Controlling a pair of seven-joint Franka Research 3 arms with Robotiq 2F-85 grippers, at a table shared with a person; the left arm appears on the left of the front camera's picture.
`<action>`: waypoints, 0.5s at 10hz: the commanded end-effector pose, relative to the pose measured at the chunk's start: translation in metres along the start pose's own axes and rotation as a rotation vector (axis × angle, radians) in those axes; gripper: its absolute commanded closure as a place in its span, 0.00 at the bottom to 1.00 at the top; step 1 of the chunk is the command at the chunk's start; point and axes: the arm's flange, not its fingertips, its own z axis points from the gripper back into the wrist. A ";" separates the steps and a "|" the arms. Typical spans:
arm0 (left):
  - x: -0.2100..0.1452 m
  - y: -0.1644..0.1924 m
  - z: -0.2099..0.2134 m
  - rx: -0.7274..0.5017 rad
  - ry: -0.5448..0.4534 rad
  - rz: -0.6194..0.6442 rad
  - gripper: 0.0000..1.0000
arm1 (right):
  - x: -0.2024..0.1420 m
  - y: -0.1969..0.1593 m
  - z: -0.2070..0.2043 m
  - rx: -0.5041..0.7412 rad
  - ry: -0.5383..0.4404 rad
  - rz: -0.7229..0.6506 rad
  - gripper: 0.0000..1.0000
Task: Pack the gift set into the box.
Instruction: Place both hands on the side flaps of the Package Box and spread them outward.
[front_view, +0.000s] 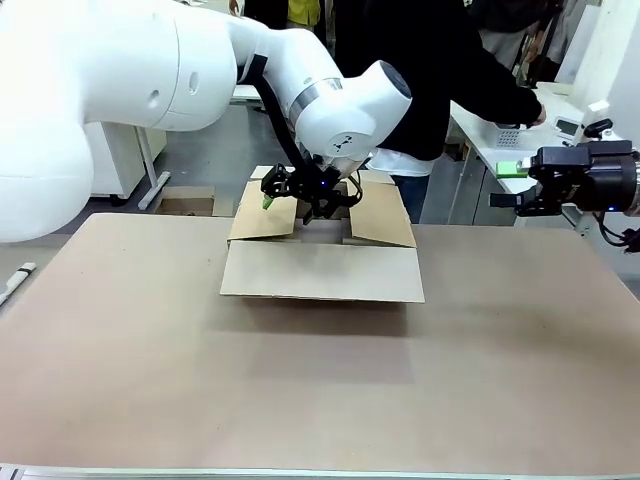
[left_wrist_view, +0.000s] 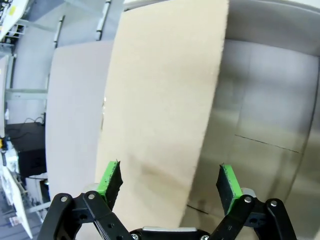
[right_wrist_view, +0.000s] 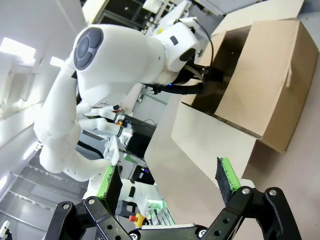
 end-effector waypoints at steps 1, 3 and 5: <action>-0.003 0.015 0.003 0.042 -0.017 -0.024 0.00 | 0.000 -0.001 0.000 0.020 -0.022 0.023 0.00; -0.008 0.027 0.005 0.058 -0.034 -0.018 0.00 | 0.000 -0.001 0.000 0.020 -0.022 0.023 0.00; -0.010 0.049 0.006 0.100 -0.039 0.004 0.00 | 0.000 -0.001 0.000 0.020 -0.022 0.023 0.00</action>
